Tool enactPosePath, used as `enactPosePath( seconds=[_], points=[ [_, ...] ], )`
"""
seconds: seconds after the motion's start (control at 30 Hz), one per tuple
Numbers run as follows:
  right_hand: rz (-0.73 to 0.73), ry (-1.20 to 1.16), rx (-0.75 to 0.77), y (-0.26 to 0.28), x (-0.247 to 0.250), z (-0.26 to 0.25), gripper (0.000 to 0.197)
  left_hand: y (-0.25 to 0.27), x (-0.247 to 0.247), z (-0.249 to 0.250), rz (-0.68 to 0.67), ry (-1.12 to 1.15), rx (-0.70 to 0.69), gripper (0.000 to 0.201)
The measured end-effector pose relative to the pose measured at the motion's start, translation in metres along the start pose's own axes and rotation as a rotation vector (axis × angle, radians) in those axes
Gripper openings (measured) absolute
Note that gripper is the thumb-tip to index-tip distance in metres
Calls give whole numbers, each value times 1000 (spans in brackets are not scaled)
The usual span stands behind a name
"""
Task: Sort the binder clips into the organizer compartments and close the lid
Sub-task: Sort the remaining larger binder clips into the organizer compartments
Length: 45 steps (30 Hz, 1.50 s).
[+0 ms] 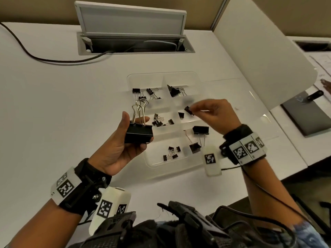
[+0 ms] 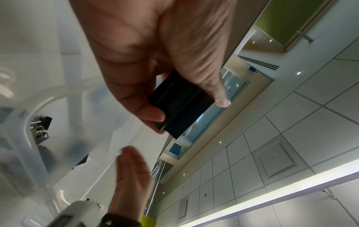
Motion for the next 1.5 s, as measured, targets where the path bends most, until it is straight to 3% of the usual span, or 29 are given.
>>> enactPosePath(
  seconds=[0.1,0.17,0.3,0.47,0.63,0.8,1.1,1.33,1.4,1.5],
  points=[
    [-231,317,-304,-1,0,40,18,0,1,-1,5,-17,2,73],
    [-272,376,-319,3,-6,46,17,-1,2,-2,6,-27,0,73],
    [-145,482,-235,8,5,32,18,-1,3,-3,20,-31,-2,73],
    [-510,531,-404,11,-21,54,45,-2,4,-7,34,-36,1,75],
    [-458,535,-392,10,-29,62,56,-2,4,-10,37,-44,7,74],
    [-392,546,-357,10,-30,64,47,-2,5,-10,44,-40,3,72],
    [-276,419,-187,19,-5,21,36,-2,6,-7,49,-30,-18,71],
    [227,293,452,43,5,-105,27,-2,0,-9,42,-27,2,80],
    [263,269,554,44,-18,-119,27,-2,-4,-8,37,-53,-4,85],
    [176,297,618,38,-62,-119,30,-2,-9,-4,-1,-99,-40,81]
  ],
)
Point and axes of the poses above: each hand's wrist, its own y-axis away from the middle knuckle, its own x-axis out of the back of the hand, z = x × y, the point moved 7 cm from there along -y, towards the middle knuckle, and after that the axes turned 14 degrees about -z, right-handed, at the moved point
